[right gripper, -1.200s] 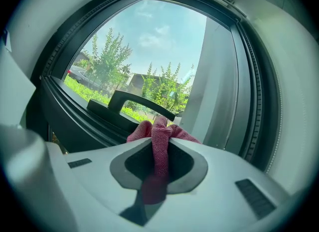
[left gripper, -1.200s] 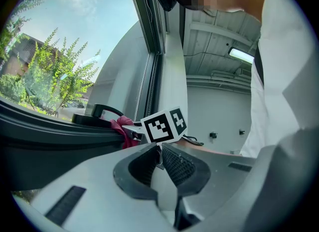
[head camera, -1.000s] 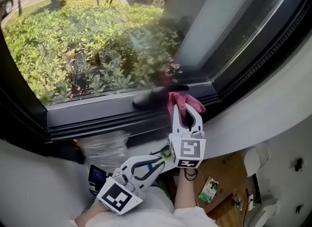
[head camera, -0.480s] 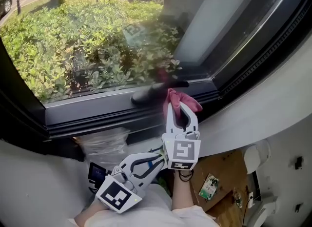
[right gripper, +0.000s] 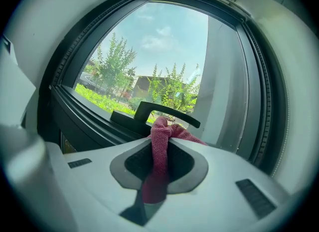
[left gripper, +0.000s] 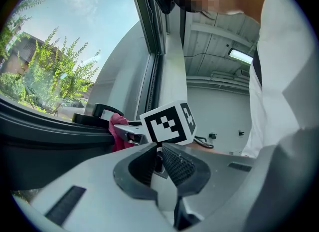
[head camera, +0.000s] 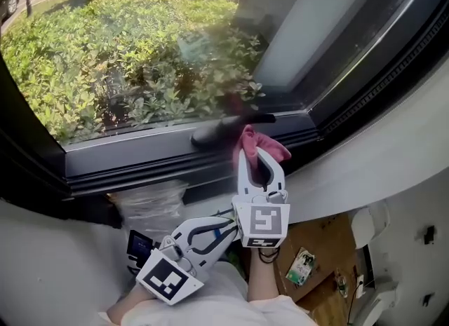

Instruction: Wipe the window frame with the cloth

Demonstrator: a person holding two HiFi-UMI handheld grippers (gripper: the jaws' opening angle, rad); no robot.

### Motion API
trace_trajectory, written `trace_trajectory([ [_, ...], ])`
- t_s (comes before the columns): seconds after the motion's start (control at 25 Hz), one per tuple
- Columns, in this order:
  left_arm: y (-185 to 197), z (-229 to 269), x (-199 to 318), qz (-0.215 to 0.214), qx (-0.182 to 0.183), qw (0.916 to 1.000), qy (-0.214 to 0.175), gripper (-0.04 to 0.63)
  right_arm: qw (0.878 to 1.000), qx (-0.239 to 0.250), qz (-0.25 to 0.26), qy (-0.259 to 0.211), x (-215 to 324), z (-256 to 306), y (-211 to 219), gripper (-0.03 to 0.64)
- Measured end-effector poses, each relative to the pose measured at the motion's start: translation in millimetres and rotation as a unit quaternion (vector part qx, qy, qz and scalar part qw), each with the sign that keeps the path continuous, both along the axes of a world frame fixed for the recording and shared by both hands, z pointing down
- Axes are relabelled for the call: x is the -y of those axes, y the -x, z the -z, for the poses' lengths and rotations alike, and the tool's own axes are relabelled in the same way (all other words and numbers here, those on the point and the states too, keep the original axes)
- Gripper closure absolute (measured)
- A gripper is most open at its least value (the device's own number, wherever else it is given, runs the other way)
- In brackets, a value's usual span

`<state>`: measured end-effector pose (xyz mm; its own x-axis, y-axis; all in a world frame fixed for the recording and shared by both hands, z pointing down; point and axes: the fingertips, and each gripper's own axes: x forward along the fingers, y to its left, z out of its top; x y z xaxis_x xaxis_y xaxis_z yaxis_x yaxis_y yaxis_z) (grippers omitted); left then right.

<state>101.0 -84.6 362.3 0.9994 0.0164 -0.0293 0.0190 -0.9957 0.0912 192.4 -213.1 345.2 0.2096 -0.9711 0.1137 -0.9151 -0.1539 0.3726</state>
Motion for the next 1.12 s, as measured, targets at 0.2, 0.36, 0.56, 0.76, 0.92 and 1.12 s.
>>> trace_trajectory([
  [0.2,-1,1,-6,-0.018,-0.002,0.9998,0.003,0.554,1.0,0.007,0.031,0.0,-1,0,8,0.557],
  [0.36,-1,0,-15,-0.044,-0.001,0.999,0.003,0.554,0.994,0.039,0.098,-0.024,0,1,25,0.555],
  [0.56,-1,-1,-18,-0.052,0.0,0.9986,0.009,0.554,0.991,0.035,0.124,-0.029,1,2,34,0.555],
  [0.76,-1,-1,-19,-0.06,-0.006,0.998,0.019,0.554,0.987,0.035,0.153,-0.029,2,2,42,0.555],
  [0.92,-1,-3,-19,-0.065,0.003,0.9978,0.015,0.554,0.986,0.052,0.152,-0.05,1,4,41,0.555],
  [1.12,2,11,-6,-0.037,-0.043,0.9979,0.031,0.554,0.986,0.02,0.144,-0.086,-6,10,38,0.555],
])
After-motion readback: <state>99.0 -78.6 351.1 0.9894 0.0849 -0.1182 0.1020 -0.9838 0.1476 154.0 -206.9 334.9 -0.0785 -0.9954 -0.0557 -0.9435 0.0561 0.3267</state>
